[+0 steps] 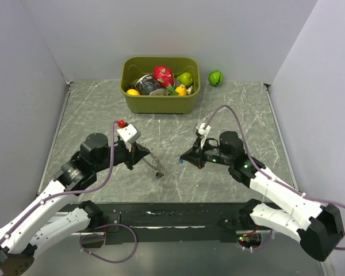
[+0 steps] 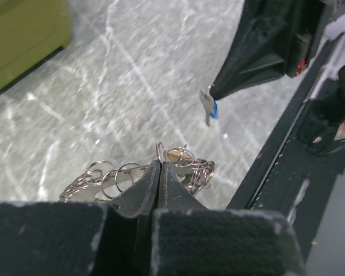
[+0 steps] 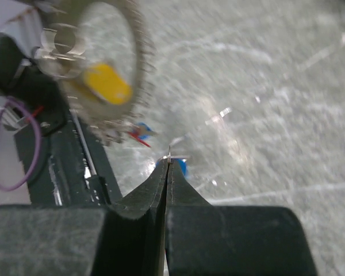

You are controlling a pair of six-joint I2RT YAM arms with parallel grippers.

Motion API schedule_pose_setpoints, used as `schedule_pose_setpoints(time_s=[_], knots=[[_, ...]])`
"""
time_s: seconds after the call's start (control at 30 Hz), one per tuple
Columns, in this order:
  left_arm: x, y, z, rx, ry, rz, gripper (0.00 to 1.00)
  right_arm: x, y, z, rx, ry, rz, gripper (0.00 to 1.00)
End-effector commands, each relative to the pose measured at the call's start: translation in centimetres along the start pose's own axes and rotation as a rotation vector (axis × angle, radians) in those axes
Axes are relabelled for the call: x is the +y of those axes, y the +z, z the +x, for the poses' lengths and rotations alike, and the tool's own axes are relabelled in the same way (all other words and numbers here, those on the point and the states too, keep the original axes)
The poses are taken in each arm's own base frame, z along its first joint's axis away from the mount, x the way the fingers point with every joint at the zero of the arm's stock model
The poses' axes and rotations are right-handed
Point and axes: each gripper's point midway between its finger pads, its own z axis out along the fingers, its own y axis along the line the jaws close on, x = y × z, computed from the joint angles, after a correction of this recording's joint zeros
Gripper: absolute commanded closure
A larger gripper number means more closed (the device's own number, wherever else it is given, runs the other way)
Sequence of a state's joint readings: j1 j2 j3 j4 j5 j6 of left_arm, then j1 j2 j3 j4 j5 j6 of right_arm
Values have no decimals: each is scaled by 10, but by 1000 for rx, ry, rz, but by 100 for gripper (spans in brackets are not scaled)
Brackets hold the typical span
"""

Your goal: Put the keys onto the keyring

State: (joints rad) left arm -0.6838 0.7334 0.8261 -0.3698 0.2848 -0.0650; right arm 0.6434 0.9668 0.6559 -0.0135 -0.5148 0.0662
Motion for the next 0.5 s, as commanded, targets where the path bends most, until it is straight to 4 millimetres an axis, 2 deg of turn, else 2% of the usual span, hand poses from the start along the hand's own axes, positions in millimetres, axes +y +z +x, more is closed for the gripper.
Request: schedule_pose_setpoints(time_s=[0.0,0.07,0.2,0.33,0.47], knots=[[-19,3,-55,-187,6,106,99,23,-13,-29,-115,-160,-113,100],[-31,8,-57,-186,23,183,99,29,-16,-33,-117,-191,-137,100],[-44,21,-47,-129,40,297,99,37,-22,-43,-108,-232,-171,100],[-57,20,-44,-127,68,385,99,41,-27,-49,-125,-255,-183,100],[-61,15,-46,-135,89,404,99,42,-31,-53,-145,-269,-177,100]])
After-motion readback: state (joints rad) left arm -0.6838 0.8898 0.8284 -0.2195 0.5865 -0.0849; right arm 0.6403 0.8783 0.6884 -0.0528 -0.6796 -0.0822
